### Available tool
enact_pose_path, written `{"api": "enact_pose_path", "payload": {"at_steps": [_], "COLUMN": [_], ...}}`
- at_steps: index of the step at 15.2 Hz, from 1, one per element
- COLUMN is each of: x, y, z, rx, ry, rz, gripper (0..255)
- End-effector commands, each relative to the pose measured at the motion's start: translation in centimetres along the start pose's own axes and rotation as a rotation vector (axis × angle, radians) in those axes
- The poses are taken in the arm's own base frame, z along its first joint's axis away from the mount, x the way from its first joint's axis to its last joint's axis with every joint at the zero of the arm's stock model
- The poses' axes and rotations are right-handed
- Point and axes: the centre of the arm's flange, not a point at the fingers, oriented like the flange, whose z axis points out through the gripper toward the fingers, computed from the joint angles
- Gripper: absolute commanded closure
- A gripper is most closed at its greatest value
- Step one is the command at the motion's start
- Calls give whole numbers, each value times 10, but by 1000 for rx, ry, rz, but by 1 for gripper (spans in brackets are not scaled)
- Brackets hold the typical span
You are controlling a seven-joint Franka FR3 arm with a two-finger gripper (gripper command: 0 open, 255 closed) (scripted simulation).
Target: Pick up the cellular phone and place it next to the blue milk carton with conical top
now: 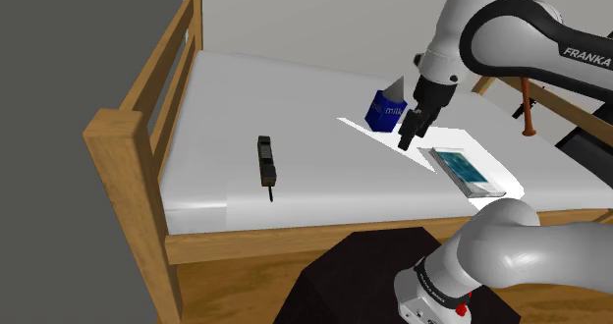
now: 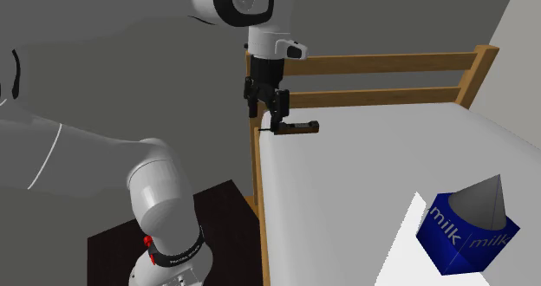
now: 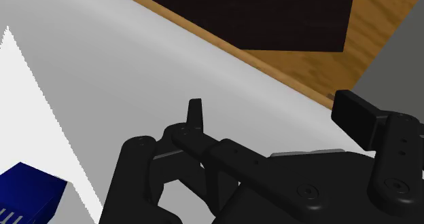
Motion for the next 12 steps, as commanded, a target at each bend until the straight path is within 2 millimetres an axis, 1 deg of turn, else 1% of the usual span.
{"api": "enact_pose_path", "payload": {"at_steps": [1, 6, 12], "x": [0, 37, 88], "y": [0, -42, -89], "z": [0, 26, 56], "rx": [0, 19, 41], "ry": [0, 17, 38], "rz": [0, 86, 189], "gripper": [0, 0, 0]}}
